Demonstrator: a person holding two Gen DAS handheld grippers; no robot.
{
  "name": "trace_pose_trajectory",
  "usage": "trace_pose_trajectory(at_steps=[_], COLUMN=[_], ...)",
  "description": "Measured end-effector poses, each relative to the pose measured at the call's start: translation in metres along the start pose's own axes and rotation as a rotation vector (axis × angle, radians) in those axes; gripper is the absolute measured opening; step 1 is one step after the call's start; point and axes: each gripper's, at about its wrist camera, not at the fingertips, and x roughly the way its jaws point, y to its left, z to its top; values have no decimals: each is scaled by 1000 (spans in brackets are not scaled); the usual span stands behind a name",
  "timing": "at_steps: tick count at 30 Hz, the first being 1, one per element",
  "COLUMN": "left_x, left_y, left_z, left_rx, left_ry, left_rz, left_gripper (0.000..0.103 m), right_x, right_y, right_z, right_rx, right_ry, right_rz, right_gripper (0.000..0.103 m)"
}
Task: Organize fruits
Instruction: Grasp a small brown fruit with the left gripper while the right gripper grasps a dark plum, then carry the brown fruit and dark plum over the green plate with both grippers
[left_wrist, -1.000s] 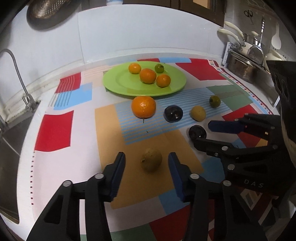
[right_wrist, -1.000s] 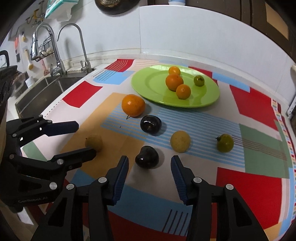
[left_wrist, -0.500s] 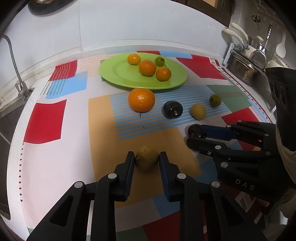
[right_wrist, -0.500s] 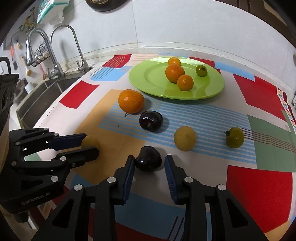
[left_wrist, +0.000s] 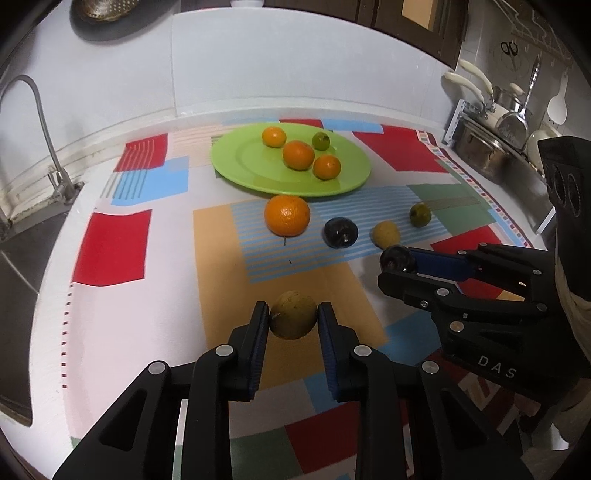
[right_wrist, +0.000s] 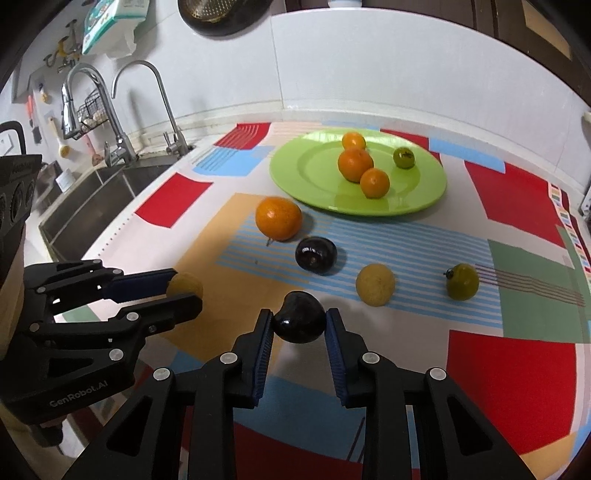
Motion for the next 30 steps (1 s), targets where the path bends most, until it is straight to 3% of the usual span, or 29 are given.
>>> trace_pose_trajectory(at_steps=[14, 30], left_x=[-46, -59], left_y=[-2, -2], left_z=[22, 70], left_rx=[15, 69], left_ry=[-117, -230], left_rz=[18, 32], left_gripper=[27, 27], right_x=[-43, -62], right_y=[10, 4], right_z=[17, 60], right_rx=[6, 32], right_ry=[-115, -234], right_rz=[-5, -9], right_gripper=[30, 30])
